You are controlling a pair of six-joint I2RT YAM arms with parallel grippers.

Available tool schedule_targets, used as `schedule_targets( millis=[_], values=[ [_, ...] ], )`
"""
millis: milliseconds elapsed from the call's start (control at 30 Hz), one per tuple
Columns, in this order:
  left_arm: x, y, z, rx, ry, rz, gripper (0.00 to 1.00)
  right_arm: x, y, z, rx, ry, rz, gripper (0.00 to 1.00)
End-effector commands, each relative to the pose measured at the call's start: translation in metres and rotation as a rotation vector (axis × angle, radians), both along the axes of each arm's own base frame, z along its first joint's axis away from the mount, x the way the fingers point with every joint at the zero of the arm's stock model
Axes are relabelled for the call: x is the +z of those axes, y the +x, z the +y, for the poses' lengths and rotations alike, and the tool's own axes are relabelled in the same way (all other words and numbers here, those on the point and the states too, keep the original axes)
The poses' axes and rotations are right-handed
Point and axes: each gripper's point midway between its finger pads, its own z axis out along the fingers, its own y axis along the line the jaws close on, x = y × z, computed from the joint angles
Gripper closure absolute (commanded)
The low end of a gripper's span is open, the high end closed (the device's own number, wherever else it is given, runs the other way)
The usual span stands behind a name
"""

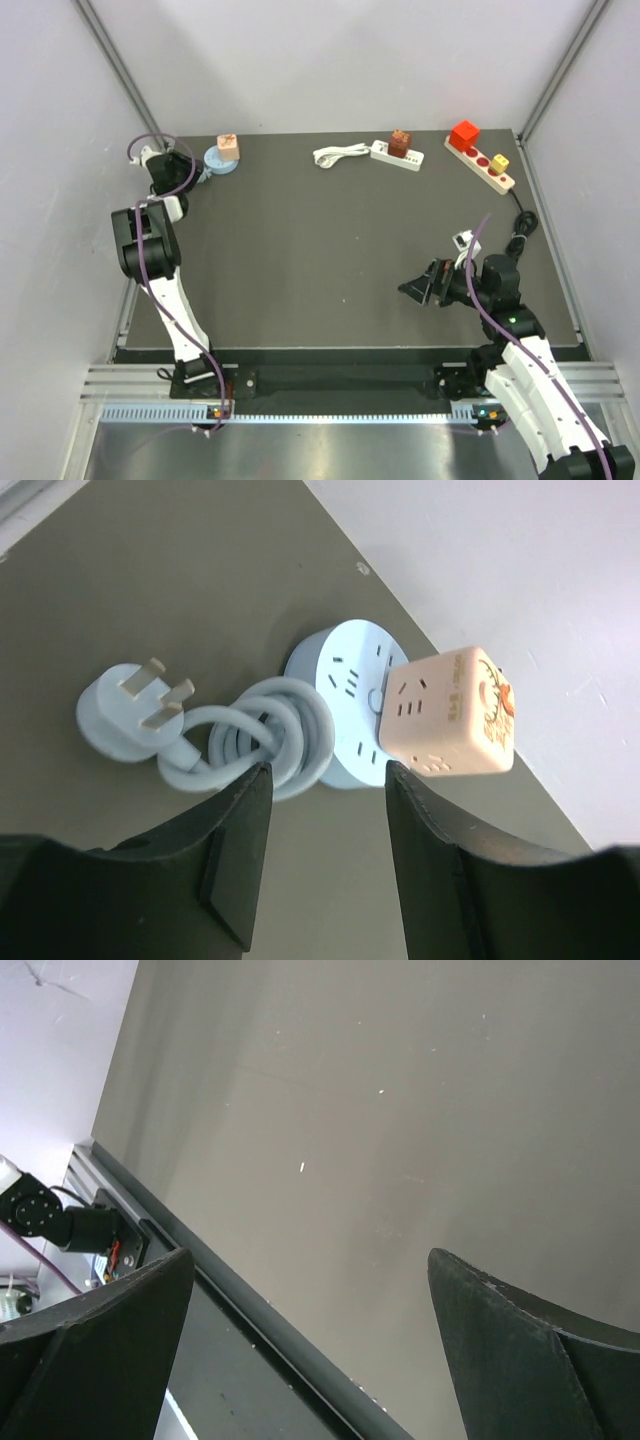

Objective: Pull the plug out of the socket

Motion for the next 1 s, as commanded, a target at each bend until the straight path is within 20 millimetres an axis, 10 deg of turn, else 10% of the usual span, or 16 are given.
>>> schedule_targets(
  millis=[0,633,967],
  values=[
    [0.025,0.023,-0.004,-0.028,-0.015,-0.094,0.47,0.015,0.008,-0.002,-0.013,-0.007,-0.053,0.00],
    [-0.020,0.029,-0.008,-0.036,0.047,0.055,0.57,0.026,0.012,-0.004,-0.049,0.004,-0.038,0.01],
    [-0.024,0.006,-0.020,-0.078,0.021,0.154,1.00,0.024,0.017,-0.012,-0.112,-0.029,0.033,0.00]
  ],
)
